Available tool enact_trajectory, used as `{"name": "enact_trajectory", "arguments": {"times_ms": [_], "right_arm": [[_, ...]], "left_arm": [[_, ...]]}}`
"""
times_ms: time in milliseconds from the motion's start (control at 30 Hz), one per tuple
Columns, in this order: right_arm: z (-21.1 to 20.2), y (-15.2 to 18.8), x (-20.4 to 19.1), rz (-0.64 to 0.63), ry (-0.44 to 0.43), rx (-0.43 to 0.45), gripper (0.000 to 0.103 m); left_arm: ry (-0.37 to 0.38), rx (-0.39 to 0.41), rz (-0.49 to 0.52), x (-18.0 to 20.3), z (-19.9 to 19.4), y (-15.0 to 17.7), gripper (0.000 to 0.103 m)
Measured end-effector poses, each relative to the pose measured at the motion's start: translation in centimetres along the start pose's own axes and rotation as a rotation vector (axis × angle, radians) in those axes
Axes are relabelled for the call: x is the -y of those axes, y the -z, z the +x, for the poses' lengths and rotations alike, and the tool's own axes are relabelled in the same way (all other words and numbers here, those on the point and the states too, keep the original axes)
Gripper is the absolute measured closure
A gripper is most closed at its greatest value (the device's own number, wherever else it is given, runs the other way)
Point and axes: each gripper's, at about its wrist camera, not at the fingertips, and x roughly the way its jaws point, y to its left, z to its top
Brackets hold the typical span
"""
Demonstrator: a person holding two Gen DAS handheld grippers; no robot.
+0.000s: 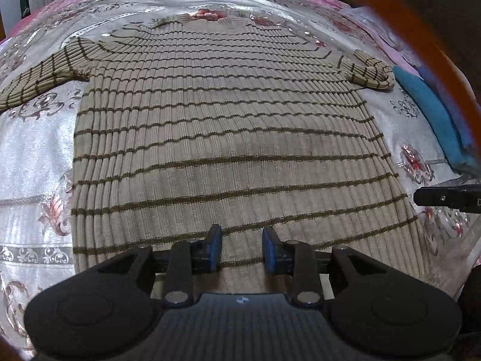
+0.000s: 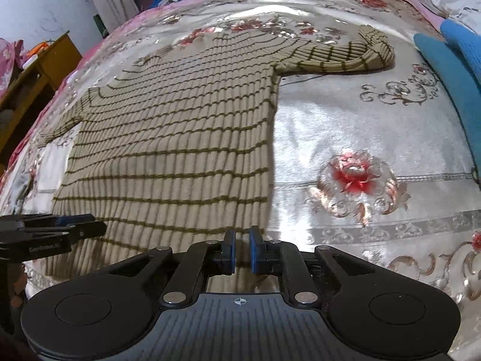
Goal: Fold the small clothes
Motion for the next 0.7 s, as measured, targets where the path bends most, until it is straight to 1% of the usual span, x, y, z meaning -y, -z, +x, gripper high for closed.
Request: {"name": "enact_trajectory", "arguments": {"times_ms": [67, 200, 333, 467, 633, 700], "right_arm": [[-0.1, -0.6, 0.6, 0.009, 0.000, 0.006, 0.090], [-0.3, -3.0, 2.6, 0.038, 0.041, 0.047, 0.090], [0.2, -6.3, 4.8, 0.067, 0.102, 0.083, 0.090], [0.5, -9.9, 7.2, 0.108, 0.138, 0.124, 0.090], [1.3, -14.8, 9.8, 0.119, 0.213, 0.184, 0.090], [1.9, -16.7, 11.1, 0.133, 0.245, 0.212, 0.085]], "left_arm": [[0.006, 0.006, -0.012, 0.0, -0.1, -0.3, 0.067], [0.037, 0.027, -0.025, 0.4, 0.1, -1.7, 0.059], [0.082, 0.056, -0.010, 1.9, 1.1, -3.8, 0.058], [0.119, 0.065, -0.005, 3.2, 2.8, -6.0, 0.058], [0.142, 0.075, -0.001, 4.5, 4.5, -8.0, 0.057], [0.144, 0.087, -0.003, 4.9, 5.1, -8.7, 0.054]]}}
